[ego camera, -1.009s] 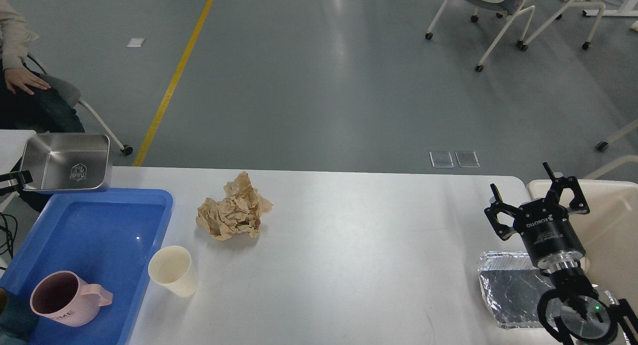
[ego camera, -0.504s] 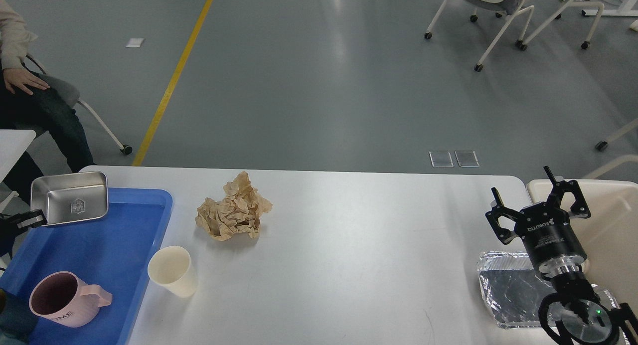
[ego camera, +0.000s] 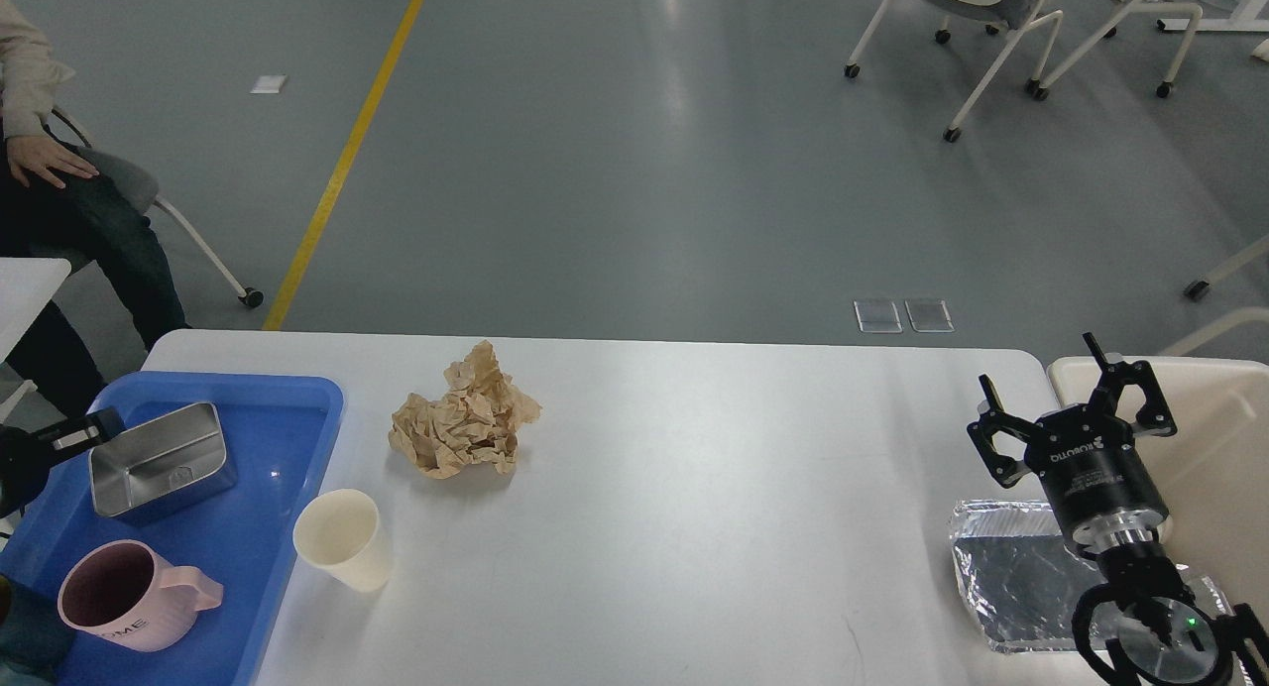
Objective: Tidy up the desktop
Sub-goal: 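Lift the steel box and lower it into the blue tray, then release the steel box and withdraw the left gripper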
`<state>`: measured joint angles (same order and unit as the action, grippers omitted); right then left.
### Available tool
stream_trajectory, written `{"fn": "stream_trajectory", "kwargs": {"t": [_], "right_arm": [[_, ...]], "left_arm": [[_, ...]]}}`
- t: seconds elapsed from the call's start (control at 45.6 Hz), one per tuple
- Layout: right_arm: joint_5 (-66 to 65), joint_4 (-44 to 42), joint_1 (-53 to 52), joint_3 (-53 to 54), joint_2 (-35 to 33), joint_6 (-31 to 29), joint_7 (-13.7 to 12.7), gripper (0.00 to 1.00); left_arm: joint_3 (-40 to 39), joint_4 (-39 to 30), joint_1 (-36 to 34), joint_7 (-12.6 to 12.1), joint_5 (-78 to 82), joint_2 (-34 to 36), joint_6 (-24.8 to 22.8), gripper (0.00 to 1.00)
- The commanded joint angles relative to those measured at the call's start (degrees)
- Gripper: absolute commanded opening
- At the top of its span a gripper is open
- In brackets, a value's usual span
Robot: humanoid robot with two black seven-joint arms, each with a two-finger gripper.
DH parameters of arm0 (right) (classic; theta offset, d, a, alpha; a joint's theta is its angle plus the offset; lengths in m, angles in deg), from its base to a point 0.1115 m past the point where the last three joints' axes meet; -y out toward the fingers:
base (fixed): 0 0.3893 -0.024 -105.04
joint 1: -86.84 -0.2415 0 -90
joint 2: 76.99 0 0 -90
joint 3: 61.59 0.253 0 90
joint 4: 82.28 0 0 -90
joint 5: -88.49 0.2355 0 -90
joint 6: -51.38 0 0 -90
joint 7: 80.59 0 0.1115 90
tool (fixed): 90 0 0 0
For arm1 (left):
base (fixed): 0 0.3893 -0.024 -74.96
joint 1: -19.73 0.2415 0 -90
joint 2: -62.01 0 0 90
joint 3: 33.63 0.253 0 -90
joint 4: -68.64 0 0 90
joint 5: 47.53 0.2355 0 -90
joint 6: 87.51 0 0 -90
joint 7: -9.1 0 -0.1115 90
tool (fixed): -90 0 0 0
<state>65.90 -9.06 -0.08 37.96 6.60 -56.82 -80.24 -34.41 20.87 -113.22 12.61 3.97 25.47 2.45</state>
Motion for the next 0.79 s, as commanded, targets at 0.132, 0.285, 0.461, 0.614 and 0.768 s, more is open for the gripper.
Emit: {"fn": "stream_trajectory", "kwargs": {"t": [0.132,0.285,0.461,0.614,0.768], "right_arm": [[0.0,-0.01,-0.18,-0.14,-0.18,0.1,0.0,1.0],[-1.75,-0.01,-0.35,-0.23,-0.44,0.1,-0.09,1.0],[-7.55,-0.18,-0.44,-2.95,-1.67,0.18,-0.09,1.0],[-8.44,-1.32,-0.97,-6.91,-3.69,0.01,-0.09,1.0],[-9.49,-1.06,-1.76,-6.74,-5.71,-0.17,0.0,1.0]], "left_arm": [[-28.38,-3.37,1.99,0.09,-14.58,1.92,-9.46,0.97],[-42.0,-14.96,9.1,0.09,-21.35,-0.01,-7.18,0.97],[-60.37,-30.35,23.95,0.09,-25.23,-8.88,0.29,0.97],[-74.0,-37.3,36.61,0.0,-25.14,-22.41,1.0,0.97],[-82.18,-38.45,43.74,0.18,-25.14,-31.74,0.57,0.97]]}}
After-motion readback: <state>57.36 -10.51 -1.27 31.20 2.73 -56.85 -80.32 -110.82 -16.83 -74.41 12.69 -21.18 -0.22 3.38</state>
